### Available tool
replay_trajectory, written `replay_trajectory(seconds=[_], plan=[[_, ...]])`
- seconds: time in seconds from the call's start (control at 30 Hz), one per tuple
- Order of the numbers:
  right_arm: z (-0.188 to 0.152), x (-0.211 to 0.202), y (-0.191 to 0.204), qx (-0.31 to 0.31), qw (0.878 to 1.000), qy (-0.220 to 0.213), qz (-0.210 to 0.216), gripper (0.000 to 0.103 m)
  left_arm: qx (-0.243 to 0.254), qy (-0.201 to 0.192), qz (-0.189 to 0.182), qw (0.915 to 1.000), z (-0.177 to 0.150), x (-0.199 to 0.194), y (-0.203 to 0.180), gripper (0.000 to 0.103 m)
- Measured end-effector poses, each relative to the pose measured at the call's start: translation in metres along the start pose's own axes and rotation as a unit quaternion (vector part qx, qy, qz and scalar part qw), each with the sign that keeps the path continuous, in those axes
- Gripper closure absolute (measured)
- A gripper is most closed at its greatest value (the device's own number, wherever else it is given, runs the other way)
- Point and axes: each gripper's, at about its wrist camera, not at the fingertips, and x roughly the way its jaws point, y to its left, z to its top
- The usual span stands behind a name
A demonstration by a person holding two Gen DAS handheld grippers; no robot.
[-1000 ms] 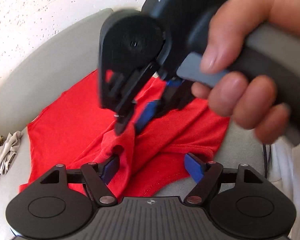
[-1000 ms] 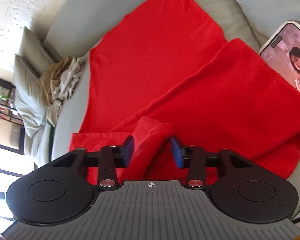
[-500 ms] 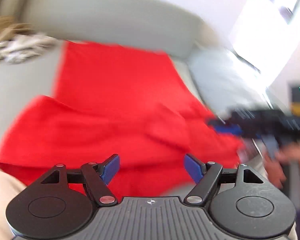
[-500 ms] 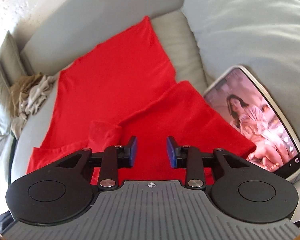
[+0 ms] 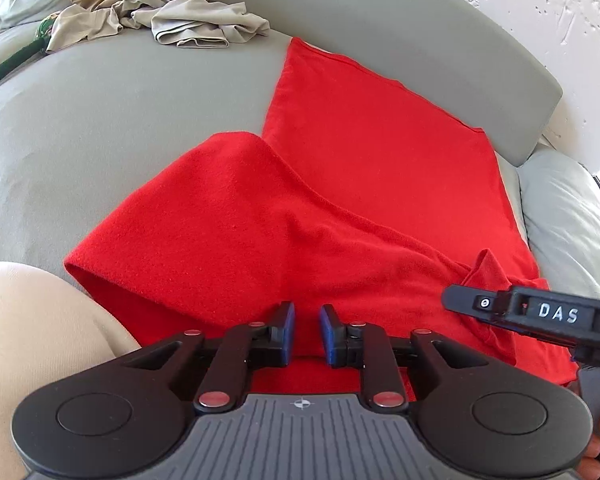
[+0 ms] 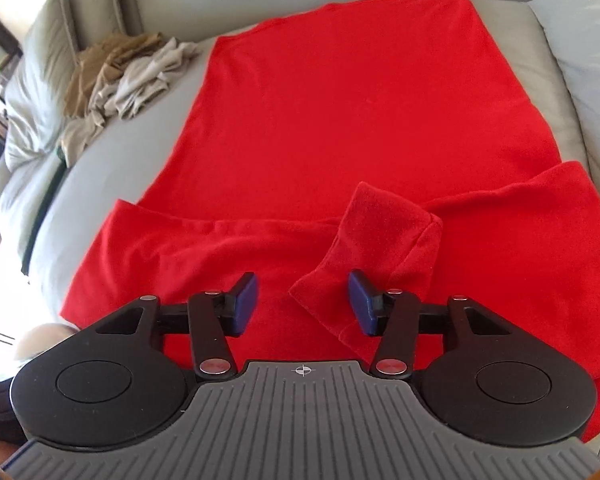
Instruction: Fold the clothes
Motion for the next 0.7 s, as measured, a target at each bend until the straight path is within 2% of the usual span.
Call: replay_trajectory(seconds=[0.07, 0.13, 0.2, 0.27, 0.33, 0.43, 0.47, 0.5, 0.57, 0.63, 0.67, 0.7], plan=[[-0.006, 0.001, 0.010, -0.041, 0.999, -0.007, -0.020, 0.049, 0.006, -0.002, 0.002, 1.0000, 0.000, 0.003, 0.001, 0.082], [-0.012, -0.001, 0.016, -0.078, 0.996, -0.017, -0.048, 0.060, 0.009, -0.002, 0.004, 0.9999, 0.000, 0.005, 0.001, 0.082], [-0.017, -0.004, 0.017, -0.101, 0.992, -0.030, -0.072, 0.081, 0.011, -0.001, 0.004, 0.9999, -0.001, 0.005, 0.002, 0.082], [-0.019, -0.015, 0.007, -0.079, 0.993, -0.047, -0.072, 0.096, 0.012, -0.001, 0.004, 0.9999, 0.000, 0.006, 0.002, 0.082], [-0.021, -0.034, -0.005, -0.054, 0.993, -0.078, -0.075, 0.096, 0.013, -0.001, 0.004, 0.9999, 0.001, 0.008, 0.003, 0.082], [-0.029, -0.066, -0.032, -0.020, 0.986, -0.130, -0.107, 0.096, 0.019, 0.003, 0.009, 0.9998, 0.002, 0.004, -0.002, 0.080], [-0.032, -0.074, -0.047, 0.004, 0.984, -0.135, -0.115, 0.096, 0.022, 0.006, 0.009, 0.9997, 0.001, 0.000, -0.004, 0.078], [-0.034, -0.079, -0.063, 0.030, 0.984, -0.132, -0.117, 0.092, 0.025, 0.010, 0.007, 0.9996, 0.000, -0.004, -0.007, 0.066], [-0.042, -0.077, -0.103, 0.108, 0.986, -0.085, -0.098, 0.084, 0.037, 0.013, 0.012, 0.9992, -0.004, -0.014, -0.012, 0.060], [-0.054, -0.083, -0.133, 0.175, 0.979, -0.084, -0.055, 0.084, 0.042, 0.013, 0.014, 0.9989, -0.008, -0.023, -0.012, 0.060], [-0.059, -0.086, -0.147, 0.206, 0.974, -0.084, -0.032, 0.080, 0.036, 0.013, 0.011, 0.9992, -0.010, -0.026, -0.010, 0.060], [-0.062, -0.088, -0.156, 0.230, 0.969, -0.087, -0.004, 0.070, 0.025, 0.013, 0.006, 0.9996, -0.010, -0.029, -0.007, 0.060]])
